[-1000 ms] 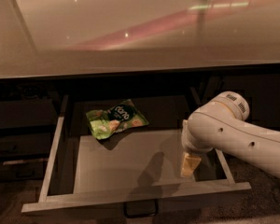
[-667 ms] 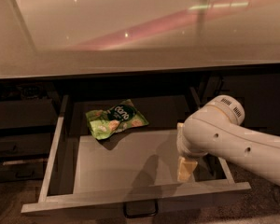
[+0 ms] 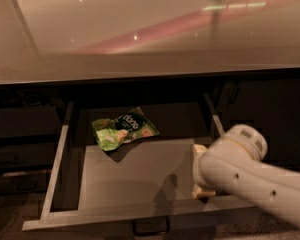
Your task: Open top drawer
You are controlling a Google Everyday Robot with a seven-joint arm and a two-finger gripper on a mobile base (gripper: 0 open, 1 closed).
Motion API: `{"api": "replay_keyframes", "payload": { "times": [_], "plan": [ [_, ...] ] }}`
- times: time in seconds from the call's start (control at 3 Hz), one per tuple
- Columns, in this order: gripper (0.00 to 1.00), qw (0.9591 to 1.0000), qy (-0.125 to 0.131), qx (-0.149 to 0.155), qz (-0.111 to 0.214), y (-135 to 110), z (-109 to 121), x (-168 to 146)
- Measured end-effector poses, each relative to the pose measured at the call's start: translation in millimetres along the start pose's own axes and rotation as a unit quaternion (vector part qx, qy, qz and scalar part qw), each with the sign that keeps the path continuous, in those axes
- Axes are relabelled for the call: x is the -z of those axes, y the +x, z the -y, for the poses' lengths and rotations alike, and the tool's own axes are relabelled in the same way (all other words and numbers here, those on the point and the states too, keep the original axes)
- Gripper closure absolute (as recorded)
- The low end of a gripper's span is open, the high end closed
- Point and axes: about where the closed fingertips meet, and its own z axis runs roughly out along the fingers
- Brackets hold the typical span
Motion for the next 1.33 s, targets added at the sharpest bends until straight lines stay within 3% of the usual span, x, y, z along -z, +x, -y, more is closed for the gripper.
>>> {"api": "replay_keyframes", "payload": {
  "times": [0.33, 0.67, 1.0, 1.33],
  "plan": [
    [0.00, 0.9995, -0.013, -0.022, -0.019, 25, -39, -24],
    [0.00, 0.9995, -0.013, -0.022, -0.019, 25, -39, -23],
    [0.00, 0.9995, -0.021, -0.025, -0.002, 18, -20, -12],
    [0.00, 0.9985, -0.008, -0.032, 0.044, -3, 35, 42]
  ]
}}
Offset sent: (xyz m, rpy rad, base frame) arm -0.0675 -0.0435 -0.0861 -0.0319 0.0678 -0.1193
